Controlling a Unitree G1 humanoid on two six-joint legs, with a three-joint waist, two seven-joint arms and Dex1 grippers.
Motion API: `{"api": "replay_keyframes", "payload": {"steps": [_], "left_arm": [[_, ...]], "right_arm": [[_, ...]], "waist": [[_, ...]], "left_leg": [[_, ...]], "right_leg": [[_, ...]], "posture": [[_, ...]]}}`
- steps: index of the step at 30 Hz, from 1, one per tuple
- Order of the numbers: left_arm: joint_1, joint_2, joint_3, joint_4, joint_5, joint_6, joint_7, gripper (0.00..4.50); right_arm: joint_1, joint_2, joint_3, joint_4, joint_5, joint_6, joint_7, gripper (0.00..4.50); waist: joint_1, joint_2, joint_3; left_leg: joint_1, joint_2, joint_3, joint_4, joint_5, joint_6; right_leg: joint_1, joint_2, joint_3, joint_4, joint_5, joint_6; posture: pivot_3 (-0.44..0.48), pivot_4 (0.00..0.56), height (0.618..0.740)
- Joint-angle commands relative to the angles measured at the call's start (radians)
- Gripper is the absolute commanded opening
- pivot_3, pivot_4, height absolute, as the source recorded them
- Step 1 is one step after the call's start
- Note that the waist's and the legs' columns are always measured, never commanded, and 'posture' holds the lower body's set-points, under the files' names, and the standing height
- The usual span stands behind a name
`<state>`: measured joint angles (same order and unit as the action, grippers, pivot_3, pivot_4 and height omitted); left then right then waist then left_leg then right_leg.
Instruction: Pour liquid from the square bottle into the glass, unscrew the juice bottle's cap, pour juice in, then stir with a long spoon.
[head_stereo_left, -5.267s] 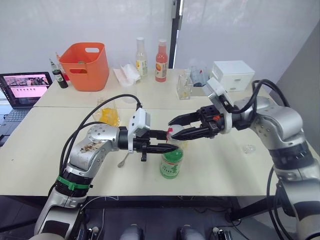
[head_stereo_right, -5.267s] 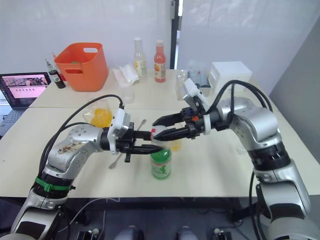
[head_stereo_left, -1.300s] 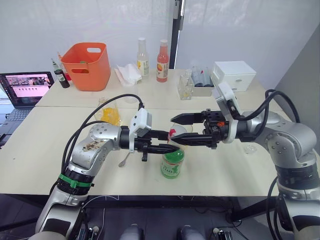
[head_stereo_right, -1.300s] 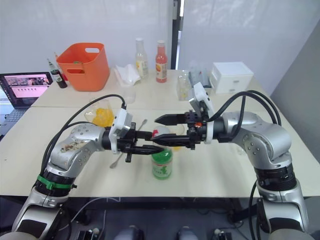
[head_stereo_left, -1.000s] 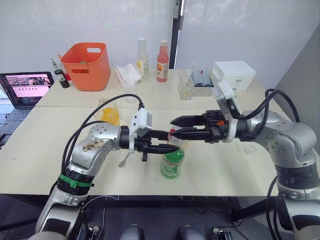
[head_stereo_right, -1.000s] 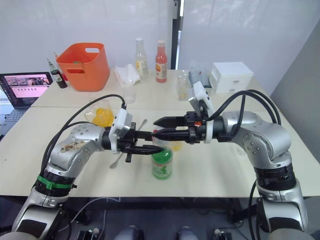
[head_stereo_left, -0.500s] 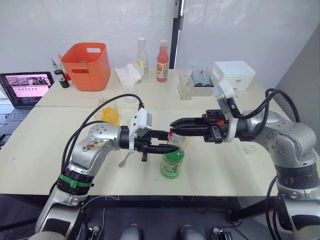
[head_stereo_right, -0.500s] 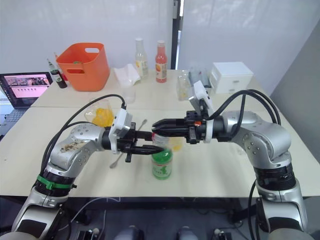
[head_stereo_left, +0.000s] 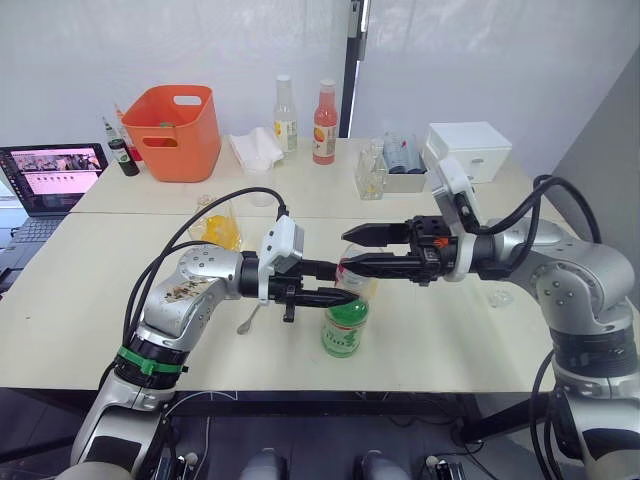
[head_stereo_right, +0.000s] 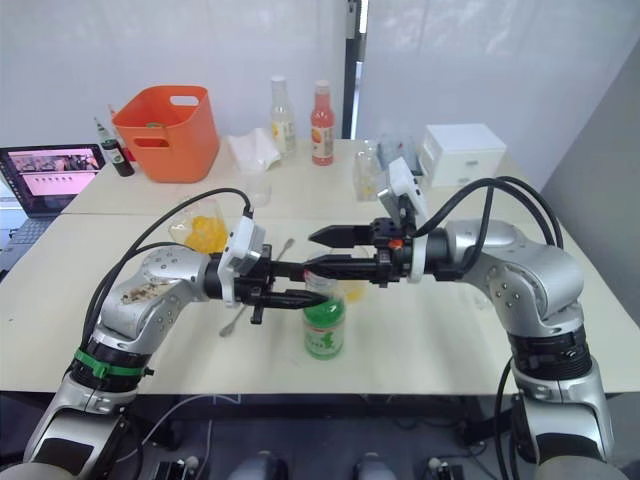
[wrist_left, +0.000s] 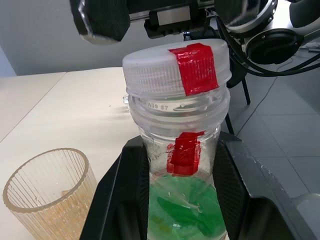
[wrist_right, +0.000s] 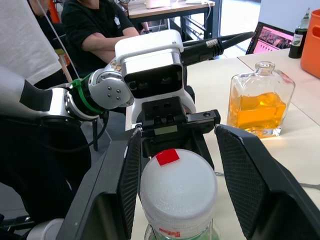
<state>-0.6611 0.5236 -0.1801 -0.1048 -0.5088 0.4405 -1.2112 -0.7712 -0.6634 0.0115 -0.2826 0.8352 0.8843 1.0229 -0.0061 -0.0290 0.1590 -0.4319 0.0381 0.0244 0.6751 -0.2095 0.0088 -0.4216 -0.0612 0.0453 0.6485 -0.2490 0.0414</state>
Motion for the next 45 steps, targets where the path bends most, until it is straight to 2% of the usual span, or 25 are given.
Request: {"api": "replay_keyframes", "payload": {"steps": [1, 25, 26, 28, 45], "left_arm": [[0.003, 0.015, -0.028, 0.006, 0.028, 0.011, -0.019, 1.34], [0.001, 0.018, -0.026, 0.005, 0.026, 0.014, -0.019, 1.34], [0.001, 0.018, -0.026, 0.005, 0.026, 0.014, -0.019, 1.34], [-0.001, 0.018, -0.026, 0.008, 0.027, 0.014, -0.02, 1.34], [0.003, 0.02, -0.026, 0.008, 0.027, 0.012, -0.024, 1.34]], "right_arm": [[0.005, -0.004, -0.008, -0.008, -0.002, -0.018, 0.014, 2.48], [0.027, 0.006, -0.001, -0.024, -0.027, -0.032, 0.02, 2.48], [0.027, 0.009, -0.005, -0.026, -0.023, -0.032, 0.017, 1.97], [0.026, 0.011, -0.009, -0.025, -0.021, -0.034, 0.014, 1.64], [-0.031, 0.012, -0.078, -0.061, 0.026, -0.027, -0.04, 1.64]], "waist": [[0.0, 0.0, 0.0], [0.0, 0.0, 0.0], [0.0, 0.0, 0.0], [-0.001, 0.0, 0.0], [-0.005, 0.0, 0.0]], "left_leg": [[0.0, 0.0, 0.0, 0.0, 0.0, 0.0], [0.0, 0.0, 0.0, 0.0, 0.0, 0.0], [0.0, 0.0, 0.0, 0.0, 0.0, 0.0], [0.0, 0.0, 0.0, 0.0, 0.0, 0.0], [0.0, 0.0, 0.0, 0.0, 0.0, 0.0]], "right_leg": [[0.0, 0.0, 0.0, 0.0, 0.0, 0.0], [0.0, 0.0, 0.0, 0.0, 0.0, 0.0], [0.0, 0.0, 0.0, 0.0, 0.0, 0.0], [0.0, 0.0, 0.0, 0.0, 0.0, 0.0], [0.0, 0.0, 0.0, 0.0, 0.0, 0.0]], "posture": [[0.0, 0.15, 0.715], [0.0, 0.15, 0.715], [0.0, 0.15, 0.715], [0.0, 0.15, 0.715], [0.0, 0.15, 0.715]]}}
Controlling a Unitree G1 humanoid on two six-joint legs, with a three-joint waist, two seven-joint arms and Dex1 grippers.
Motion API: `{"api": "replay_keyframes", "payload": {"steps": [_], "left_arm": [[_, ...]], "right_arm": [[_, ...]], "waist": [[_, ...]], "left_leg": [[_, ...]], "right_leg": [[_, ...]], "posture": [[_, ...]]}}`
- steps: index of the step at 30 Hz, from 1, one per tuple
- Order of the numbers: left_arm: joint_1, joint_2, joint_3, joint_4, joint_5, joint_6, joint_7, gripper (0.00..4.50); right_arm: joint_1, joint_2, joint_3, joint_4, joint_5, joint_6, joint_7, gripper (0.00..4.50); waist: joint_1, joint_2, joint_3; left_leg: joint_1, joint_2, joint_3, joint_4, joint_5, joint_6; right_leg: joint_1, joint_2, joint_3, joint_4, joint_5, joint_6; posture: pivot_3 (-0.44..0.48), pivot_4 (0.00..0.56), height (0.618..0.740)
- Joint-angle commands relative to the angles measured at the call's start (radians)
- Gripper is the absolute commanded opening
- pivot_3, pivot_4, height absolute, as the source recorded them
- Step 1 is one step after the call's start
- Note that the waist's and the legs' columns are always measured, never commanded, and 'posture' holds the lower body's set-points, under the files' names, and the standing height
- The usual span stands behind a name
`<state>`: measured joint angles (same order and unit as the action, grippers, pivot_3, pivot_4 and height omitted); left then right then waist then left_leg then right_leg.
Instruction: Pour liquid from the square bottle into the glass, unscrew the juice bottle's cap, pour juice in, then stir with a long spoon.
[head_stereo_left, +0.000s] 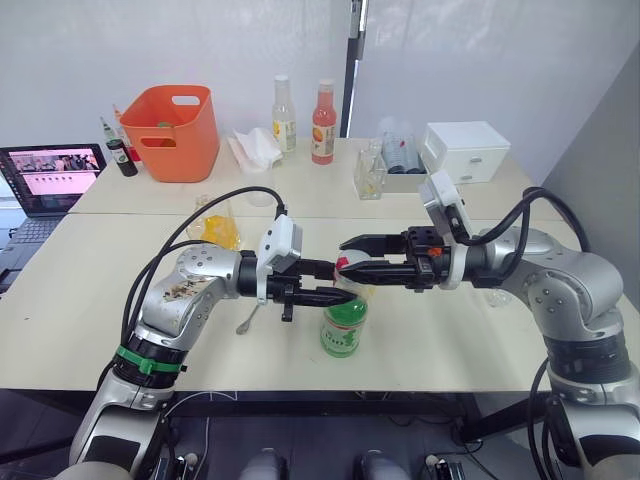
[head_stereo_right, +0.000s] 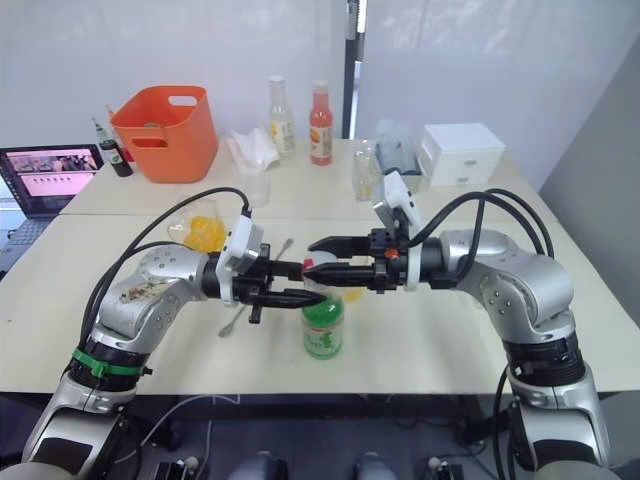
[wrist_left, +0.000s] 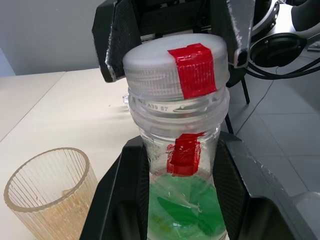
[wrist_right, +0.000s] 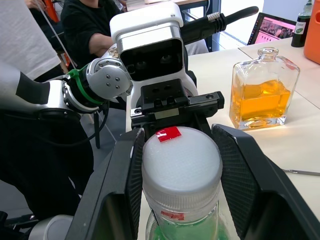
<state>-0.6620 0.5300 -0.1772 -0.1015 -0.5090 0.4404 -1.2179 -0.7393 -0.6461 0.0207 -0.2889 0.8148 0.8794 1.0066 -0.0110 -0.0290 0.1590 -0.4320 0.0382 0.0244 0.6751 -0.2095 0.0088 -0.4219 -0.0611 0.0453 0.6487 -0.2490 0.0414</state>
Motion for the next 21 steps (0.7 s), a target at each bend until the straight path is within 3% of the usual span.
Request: {"api": "replay_keyframes", "payload": {"steps": [1, 15, 21], "left_arm": [[0.004, 0.014, -0.029, 0.005, 0.027, 0.012, -0.017, 1.34], [0.004, 0.012, -0.033, 0.005, 0.025, 0.007, -0.021, 1.34], [0.01, 0.012, -0.032, -0.005, 0.023, 0.011, -0.015, 1.34]], "right_arm": [[-0.068, -0.008, -0.091, -0.058, 0.052, -0.019, -0.028, 1.64], [-0.079, -0.056, -0.123, -0.093, 0.082, 0.012, -0.075, 1.64], [0.061, -0.133, -0.18, -0.054, -0.005, 0.011, -0.173, 1.64]], "waist": [[0.0, 0.0, 0.0], [0.0, 0.0, 0.0], [0.007, 0.0, 0.0]], "left_leg": [[0.0, 0.0, 0.0, 0.0, 0.0, 0.0], [0.0, 0.0, 0.0, 0.0, 0.0, 0.0], [0.0, 0.0, 0.0, 0.0, 0.0, 0.0]], "right_leg": [[0.0, 0.0, 0.0, 0.0, 0.0, 0.0], [0.0, 0.0, 0.0, 0.0, 0.0, 0.0], [0.001, 0.0, 0.0, -0.001, 0.0, 0.0]], "posture": [[0.0, 0.15, 0.715], [0.0, 0.15, 0.715], [0.0, 0.15, 0.715]]}}
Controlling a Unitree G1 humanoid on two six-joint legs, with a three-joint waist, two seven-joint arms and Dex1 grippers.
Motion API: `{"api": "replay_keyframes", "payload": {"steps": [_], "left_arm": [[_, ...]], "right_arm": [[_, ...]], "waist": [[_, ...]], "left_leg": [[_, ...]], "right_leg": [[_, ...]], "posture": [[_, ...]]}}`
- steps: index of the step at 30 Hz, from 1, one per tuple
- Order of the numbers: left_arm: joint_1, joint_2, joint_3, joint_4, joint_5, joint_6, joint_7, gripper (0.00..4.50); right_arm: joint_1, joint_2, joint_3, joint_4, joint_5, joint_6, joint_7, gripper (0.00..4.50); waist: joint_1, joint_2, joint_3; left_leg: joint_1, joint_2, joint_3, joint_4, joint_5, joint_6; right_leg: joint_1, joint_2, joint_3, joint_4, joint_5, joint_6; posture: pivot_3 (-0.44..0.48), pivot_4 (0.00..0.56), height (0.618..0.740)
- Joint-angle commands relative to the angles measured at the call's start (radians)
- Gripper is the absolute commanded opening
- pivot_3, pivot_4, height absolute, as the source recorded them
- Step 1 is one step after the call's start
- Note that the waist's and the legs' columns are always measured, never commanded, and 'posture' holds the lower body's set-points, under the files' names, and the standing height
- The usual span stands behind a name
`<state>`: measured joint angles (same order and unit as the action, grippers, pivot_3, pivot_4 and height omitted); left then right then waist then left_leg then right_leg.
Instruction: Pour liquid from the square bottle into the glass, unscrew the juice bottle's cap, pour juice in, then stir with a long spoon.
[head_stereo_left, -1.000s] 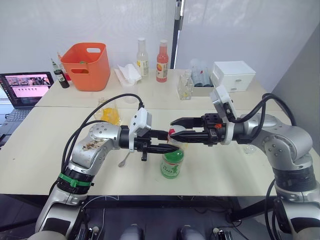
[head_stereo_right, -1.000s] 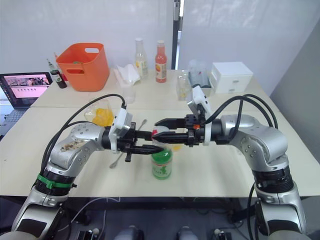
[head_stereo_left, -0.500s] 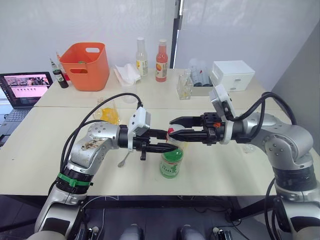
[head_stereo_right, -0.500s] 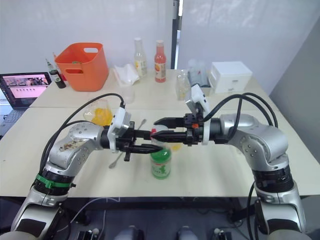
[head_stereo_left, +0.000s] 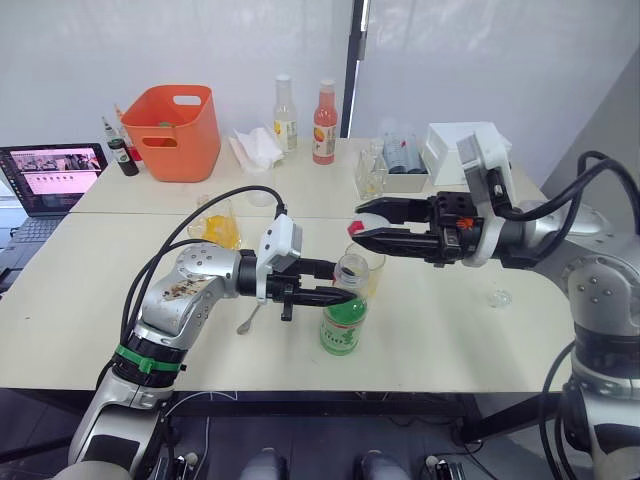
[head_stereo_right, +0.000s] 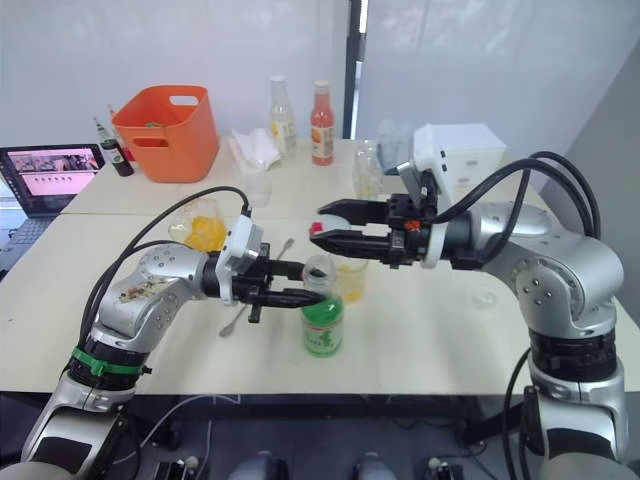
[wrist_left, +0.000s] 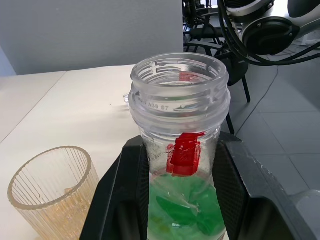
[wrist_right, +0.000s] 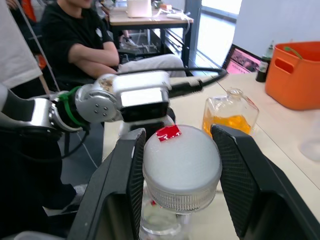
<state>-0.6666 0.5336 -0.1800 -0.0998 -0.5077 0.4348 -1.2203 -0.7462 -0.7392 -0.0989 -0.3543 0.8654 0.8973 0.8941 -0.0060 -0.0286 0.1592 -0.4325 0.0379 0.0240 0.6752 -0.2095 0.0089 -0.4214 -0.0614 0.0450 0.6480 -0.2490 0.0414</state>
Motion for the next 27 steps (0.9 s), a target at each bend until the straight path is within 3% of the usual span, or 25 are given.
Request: {"api": "replay_keyframes", "payload": {"steps": [1, 5, 11, 15, 25, 27], "left_arm": [[0.016, 0.009, -0.028, -0.009, 0.02, 0.017, -0.011, 1.34], [0.024, 0.009, -0.021, -0.016, 0.016, 0.017, -0.005, 1.34], [0.024, 0.0, -0.013, -0.011, 0.011, 0.012, 0.003, 1.34], [0.021, -0.004, -0.011, -0.006, 0.011, 0.012, 0.005, 1.34], [0.011, -0.001, -0.007, 0.003, 0.012, 0.013, 0.0, 1.34], [0.01, 0.0, -0.007, 0.005, 0.012, 0.012, -0.002, 1.34]], "right_arm": [[0.113, -0.056, -0.072, 0.017, -0.087, -0.009, -0.091, 1.64], [0.309, -0.068, -0.151, 0.011, -0.178, -0.002, -0.241, 1.64], [0.549, 0.091, -0.132, 0.032, -0.407, -0.123, -0.515, 1.64], [0.589, 0.226, -0.129, 0.085, -0.485, -0.204, -0.632, 1.64], [0.631, 0.315, -0.128, 0.168, -0.547, -0.277, -0.669, 1.64], [0.632, 0.323, -0.133, 0.165, -0.534, -0.285, -0.655, 2.65]], "waist": [[0.003, 0.0, 0.0], [0.006, 0.0, 0.0], [0.001, 0.0, -0.001], [-0.004, 0.001, -0.001], [-0.004, 0.001, -0.001], [-0.004, 0.001, -0.001]], "left_leg": [[0.0, 0.0, 0.0, 0.0, 0.0, 0.0], [0.0, 0.0, 0.001, 0.0, 0.0, 0.0], [0.001, 0.0, 0.002, -0.001, 0.0, 0.0], [0.001, 0.0, 0.002, 0.0, 0.0, 0.0], [0.001, 0.0, 0.002, 0.0, 0.0, 0.0], [0.001, 0.0, 0.002, 0.0, 0.0, 0.0]], "right_leg": [[0.0, 0.0, 0.0, 0.0, 0.0, 0.0], [-0.001, 0.0, 0.001, 0.0, 0.0, 0.0], [0.0, 0.001, 0.002, 0.0, 0.0, 0.0], [0.0, 0.001, 0.003, 0.001, 0.0, 0.0], [0.0, 0.001, 0.003, 0.0, 0.0, 0.0], [0.001, 0.001, 0.003, 0.0, 0.0, 0.0]], "posture": [[0.0, 0.15, 0.715], [0.0, 0.15, 0.715], [0.0, 0.15, 0.715], [0.0, 0.15, 0.715], [0.0, 0.15, 0.715], [0.0, 0.15, 0.715]]}}
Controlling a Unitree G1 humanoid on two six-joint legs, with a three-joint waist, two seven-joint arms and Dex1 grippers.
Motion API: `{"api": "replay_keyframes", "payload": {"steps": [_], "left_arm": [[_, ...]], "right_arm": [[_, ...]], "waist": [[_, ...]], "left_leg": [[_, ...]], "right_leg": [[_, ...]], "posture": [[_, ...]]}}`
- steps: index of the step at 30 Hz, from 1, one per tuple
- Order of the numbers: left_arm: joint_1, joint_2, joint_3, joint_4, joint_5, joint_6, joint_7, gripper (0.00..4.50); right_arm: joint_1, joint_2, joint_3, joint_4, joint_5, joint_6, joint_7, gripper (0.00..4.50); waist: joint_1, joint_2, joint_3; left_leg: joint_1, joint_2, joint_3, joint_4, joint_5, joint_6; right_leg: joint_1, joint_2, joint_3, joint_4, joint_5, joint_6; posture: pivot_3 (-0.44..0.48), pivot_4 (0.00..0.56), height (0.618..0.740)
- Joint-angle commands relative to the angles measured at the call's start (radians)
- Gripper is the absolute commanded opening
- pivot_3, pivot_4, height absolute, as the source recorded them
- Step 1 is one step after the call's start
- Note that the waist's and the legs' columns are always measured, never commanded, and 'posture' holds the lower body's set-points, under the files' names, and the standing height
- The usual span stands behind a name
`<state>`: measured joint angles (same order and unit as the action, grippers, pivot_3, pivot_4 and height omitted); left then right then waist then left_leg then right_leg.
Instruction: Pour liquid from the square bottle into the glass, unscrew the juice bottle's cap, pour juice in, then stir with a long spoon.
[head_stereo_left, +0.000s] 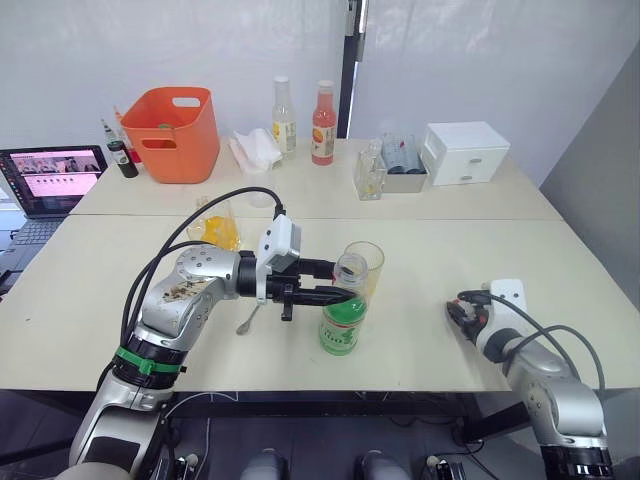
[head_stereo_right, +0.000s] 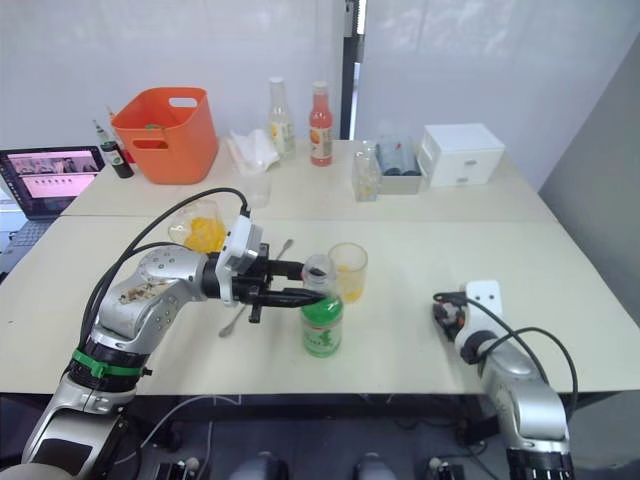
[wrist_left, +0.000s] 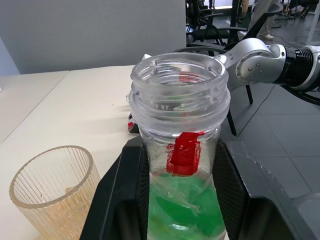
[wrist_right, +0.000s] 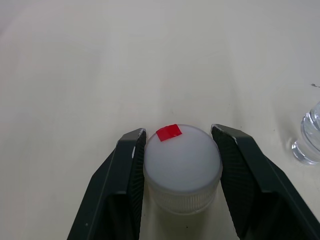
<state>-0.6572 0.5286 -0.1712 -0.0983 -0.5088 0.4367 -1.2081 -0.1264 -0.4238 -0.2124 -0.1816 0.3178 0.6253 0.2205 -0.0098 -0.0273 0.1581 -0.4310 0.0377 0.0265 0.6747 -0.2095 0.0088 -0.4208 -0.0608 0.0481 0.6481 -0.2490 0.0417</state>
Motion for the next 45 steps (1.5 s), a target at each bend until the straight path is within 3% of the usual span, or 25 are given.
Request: {"api": "replay_keyframes", "payload": {"steps": [1, 6, 11, 18, 27, 31, 38, 45], "left_arm": [[0.0, 0.005, -0.016, 0.005, 0.013, 0.01, -0.015, 1.34], [0.0, 0.005, -0.013, 0.009, 0.012, 0.006, -0.018, 1.34], [0.006, 0.011, 0.018, 0.004, -0.016, -0.012, -0.039, 1.34], [0.014, 0.067, 0.125, 0.004, -0.06, -0.012, -0.044, 1.34], [-0.052, 0.155, 0.211, 0.121, -0.02, -0.073, -0.046, 1.34], [-0.156, 0.1, 0.186, 0.249, 0.072, -0.205, 0.001, 1.34], [-0.309, -0.05, 0.12, 0.555, 0.262, -0.577, 0.047, 1.34], [-0.474, -0.159, 0.052, 0.957, 0.478, -1.077, 0.185, 1.34]], "right_arm": [[0.012, 0.013, -0.024, -0.012, 0.022, -0.014, 0.024, 2.97], [-0.007, 0.019, -0.059, -0.059, 0.057, -0.035, 0.046, 4.48], [-0.017, -0.012, -0.084, -0.24, 0.174, -0.067, 0.167, 4.48], [-0.04, -0.129, -0.062, -0.447, 0.376, 0.059, 0.284, 4.48], [-0.033, -0.206, 0.017, -0.477, 0.361, 0.131, 0.27, 4.48], [-0.033, -0.192, 0.021, -0.458, 0.353, 0.13, 0.25, 4.48], [-0.05, -0.167, 0.033, -0.472, 0.37, 0.159, 0.203, 4.48], [-0.056, -0.131, 0.028, -0.508, 0.396, 0.195, 0.14, 4.48]], "waist": [[0.0, 0.0, 0.0], [-0.001, 0.0, 0.0], [-0.002, 0.0, 0.0], [-0.003, 0.0, 0.0], [0.006, -0.001, 0.001], [0.016, -0.001, 0.001], [0.022, -0.001, 0.001], [0.021, -0.002, 0.001]], "left_leg": [[0.0, 0.0, 0.0, 0.0, 0.0, 0.0], [0.0, 0.0, 0.0, 0.0, 0.0, 0.0], [0.0, 0.0, 0.0, 0.0, 0.0, 0.0], [0.0, 0.001, -0.001, 0.0, 0.0, 0.0], [-0.001, 0.0, -0.001, 0.001, 0.0, 0.0], [-0.002, 0.0, -0.001, 0.002, 0.0, 0.0], [-0.005, -0.002, -0.001, 0.003, 0.0, 0.0], [-0.007, -0.002, -0.002, 0.003, 0.0, 0.0]], "right_leg": [[0.0, 0.0, 0.0, 0.0, 0.0, 0.0], [0.0, 0.0, 0.0, 0.0, 0.0, 0.0], [0.0, 0.0, 0.0, 0.0, 0.0, 0.0], [-0.001, 0.0, 0.0, 0.0, 0.0, 0.0], [-0.001, 0.0, -0.001, 0.0, 0.0, 0.0], [-0.001, 0.0, -0.001, 0.0, 0.0, 0.0], [-0.002, -0.001, -0.001, -0.001, 0.001, 0.001], [-0.003, -0.001, -0.002, -0.001, 0.001, 0.001]], "posture": [[0.0, 0.15, 0.715], [0.0, 0.15, 0.715], [0.0, 0.15, 0.715], [0.0, 0.15, 0.715], [0.0, 0.15, 0.715], [0.0, 0.15, 0.715], [0.0, 0.15, 0.715], [0.0, 0.15, 0.715]]}}
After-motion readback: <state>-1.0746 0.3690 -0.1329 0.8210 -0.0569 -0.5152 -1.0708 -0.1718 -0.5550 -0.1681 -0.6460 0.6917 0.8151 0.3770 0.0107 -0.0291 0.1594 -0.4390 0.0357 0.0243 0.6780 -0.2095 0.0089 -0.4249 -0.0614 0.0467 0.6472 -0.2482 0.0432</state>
